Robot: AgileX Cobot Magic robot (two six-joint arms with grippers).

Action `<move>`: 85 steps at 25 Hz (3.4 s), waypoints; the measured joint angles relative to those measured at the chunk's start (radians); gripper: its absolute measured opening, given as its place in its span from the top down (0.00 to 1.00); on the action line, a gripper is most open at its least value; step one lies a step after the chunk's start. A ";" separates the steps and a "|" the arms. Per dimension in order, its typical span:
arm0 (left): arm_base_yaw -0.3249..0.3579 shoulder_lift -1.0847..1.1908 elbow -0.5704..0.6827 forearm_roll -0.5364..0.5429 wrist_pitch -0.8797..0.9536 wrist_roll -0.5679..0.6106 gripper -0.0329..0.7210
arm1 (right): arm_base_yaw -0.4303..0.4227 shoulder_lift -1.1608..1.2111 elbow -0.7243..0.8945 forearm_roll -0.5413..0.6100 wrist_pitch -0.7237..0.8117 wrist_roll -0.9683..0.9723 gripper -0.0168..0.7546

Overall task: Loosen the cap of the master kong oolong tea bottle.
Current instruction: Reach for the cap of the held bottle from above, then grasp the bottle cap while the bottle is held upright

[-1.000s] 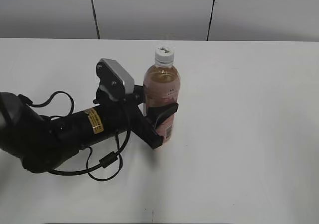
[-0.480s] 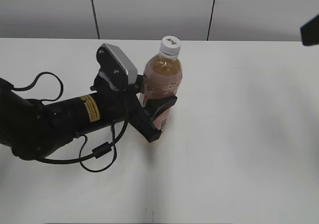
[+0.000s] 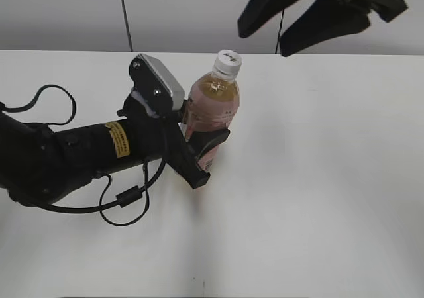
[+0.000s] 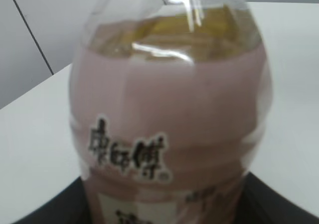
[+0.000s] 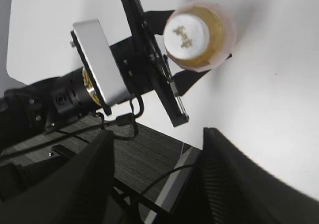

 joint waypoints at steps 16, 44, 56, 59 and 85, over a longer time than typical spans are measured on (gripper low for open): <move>0.000 -0.015 0.000 -0.004 0.078 0.017 0.45 | 0.028 0.237 -0.185 -0.123 0.037 0.406 0.43; 0.000 -0.015 0.000 -0.004 0.100 0.020 0.45 | 0.029 0.359 -0.186 -0.041 -0.053 0.428 0.43; 0.000 -0.015 0.000 -0.004 0.104 0.022 0.45 | 0.029 0.371 -0.186 -0.039 -0.042 0.386 0.62; 0.000 -0.015 0.000 -0.004 0.104 0.023 0.45 | 0.029 0.371 -0.186 -0.039 -0.041 0.355 0.62; 0.000 -0.015 0.001 0.009 0.106 0.034 0.45 | 0.029 0.371 -0.188 -0.065 -0.016 -1.275 0.62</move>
